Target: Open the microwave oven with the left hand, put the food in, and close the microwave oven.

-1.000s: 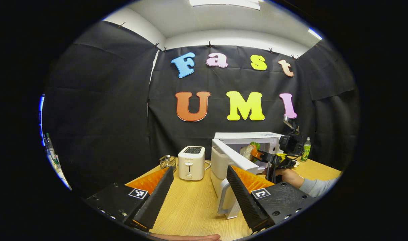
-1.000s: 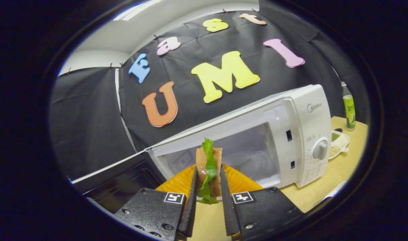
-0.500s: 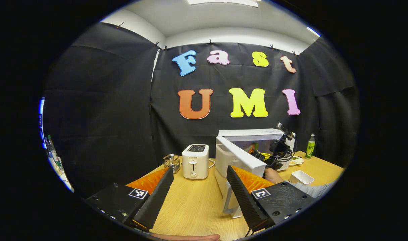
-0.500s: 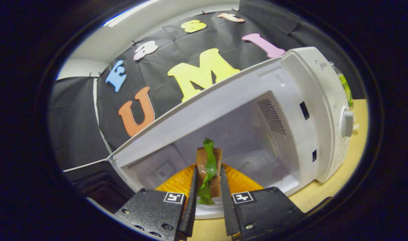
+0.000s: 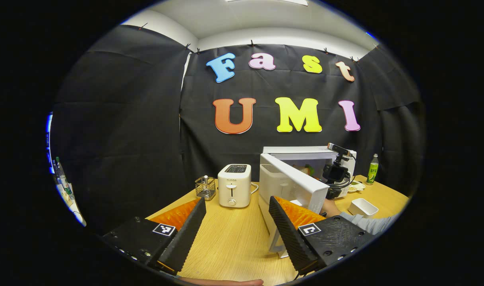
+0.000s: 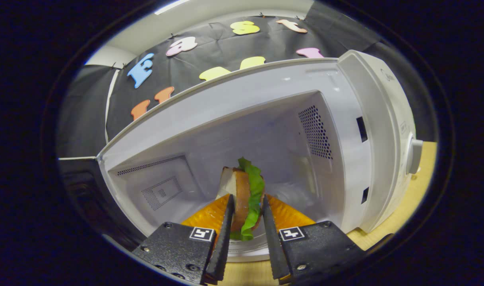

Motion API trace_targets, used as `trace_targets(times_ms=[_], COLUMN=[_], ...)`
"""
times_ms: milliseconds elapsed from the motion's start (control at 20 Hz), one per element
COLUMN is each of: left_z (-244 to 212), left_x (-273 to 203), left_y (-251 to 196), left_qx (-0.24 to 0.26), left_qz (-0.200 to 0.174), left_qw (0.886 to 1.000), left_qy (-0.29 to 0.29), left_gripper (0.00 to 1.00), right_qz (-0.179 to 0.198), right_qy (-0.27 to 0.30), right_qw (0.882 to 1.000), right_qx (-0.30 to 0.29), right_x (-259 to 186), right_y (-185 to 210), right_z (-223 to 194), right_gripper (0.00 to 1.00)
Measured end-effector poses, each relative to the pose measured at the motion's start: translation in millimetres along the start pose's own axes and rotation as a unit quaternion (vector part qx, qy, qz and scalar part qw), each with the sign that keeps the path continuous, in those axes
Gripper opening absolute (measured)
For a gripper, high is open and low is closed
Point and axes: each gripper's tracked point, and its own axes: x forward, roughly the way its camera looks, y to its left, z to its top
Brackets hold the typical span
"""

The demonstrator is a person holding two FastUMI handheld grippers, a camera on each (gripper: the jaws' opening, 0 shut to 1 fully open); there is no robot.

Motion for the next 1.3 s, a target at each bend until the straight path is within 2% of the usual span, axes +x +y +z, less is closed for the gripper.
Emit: trace_targets(times_ms=[50,100,150,250,350,400,550,650,700,750,800,850,900,1000,1050,1100,1150,1200,1300], left_z=[-2.3,-4.1,-6.4,-7.6,-8.3,-8.0,-5.5,0.3,0.7,0.6,1.0,0.7,-1.2,-4.5,-4.8,-4.8,-3.0,-1.3,1.5], left_x=[-0.3,-1.6,-1.8,-3.7,-6.9,-7.0,-11.3,-12.4,-11.1,-10.8,-11.6,-12.9,-13.2,-12.4,-12.6,-12.9,-13.6,-13.6,-11.2], left_y=[4.2,6.1,9.5,17.0,24.3,27.7,28.7,30.3,29.2,27.0,26.2,25.7,25.3,19.0,19.2,18.8,20.4,23.8,28.5], left_qx=[-0.001,-0.004,-0.009,-0.020,-0.029,-0.031,-0.028,-0.028,-0.028,-0.025,-0.020,-0.016,-0.014,-0.015,-0.017,-0.019,-0.019,-0.017,-0.011], left_qz=[0.004,0.007,0.010,0.018,0.024,0.028,0.022,0.020,0.018,0.014,0.013,0.013,0.012,0.006,0.002,0.001,0.003,0.007,0.013], left_qw=[1.000,1.000,1.000,1.000,0.999,0.999,0.999,0.999,0.999,0.999,0.999,0.999,1.000,1.000,1.000,1.000,1.000,1.000,1.000], left_qy=[0.001,0.001,0.002,0.002,0.000,-0.002,-0.010,-0.022,-0.025,-0.026,-0.027,-0.026,-0.023,-0.014,-0.012,-0.012,-0.014,-0.018,-0.024], left_gripper=[0.85,0.94,0.93,0.94,0.94,0.94,0.94,0.95,0.95,0.95,0.95,0.95,0.95,0.95,0.95,0.95,0.95,0.95,0.95], right_qz=[-0.006,-0.006,-0.009,-0.022,-0.026,-0.026,-0.026,-0.009,-0.004,0.003,0.005,0.005,0.009,0.017,0.021,0.019,0.018,0.021,0.029], right_qy=[0.003,0.004,0.000,-0.011,0.011,0.008,0.008,0.012,0.015,0.015,0.016,0.022,0.026,0.029,0.027,0.021,0.013,0.007,0.003], right_qw=[1.000,0.999,0.999,0.997,0.997,0.997,0.997,0.997,0.997,0.997,0.996,0.996,0.996,0.995,0.995,0.995,0.995,0.995,0.995], right_qx=[-0.016,-0.031,-0.046,-0.073,-0.078,-0.073,-0.066,-0.074,-0.078,-0.080,-0.084,-0.087,-0.089,-0.092,-0.094,-0.099,-0.100,-0.100,-0.091], right_x=[2.9,4.5,4.3,2.4,1.4,-1.6,-10.3,-20.0,-26.1,-32.3,-37.7,-43.4,-51.6,-68.1,-76.2,-84.5,-92.9,-101.2,-121.8], right_y=[-3.8,-4.8,-6.4,-11.8,-13.3,-14.6,-16.6,-10.6,-9.0,-9.7,-9.9,-10.4,-10.2,-7.1,-6.1,-7.6,-10.0,-10.7,-13.0], right_z=[-4.0,-7.0,-6.3,-5.3,-14.4,-12.8,-12.8,-15.4,-16.1,-17.1,-17.1,-17.2,-15.6,-8.3,-2.5,6.3,16.1,26.1,41.7], right_gripper=[0.41,0.42,0.53,0.57,0.59,0.74,0.84,0.83,0.86,1.00,1.00,0.94,0.99,0.99,0.92,0.92,0.99,0.92,0.92])
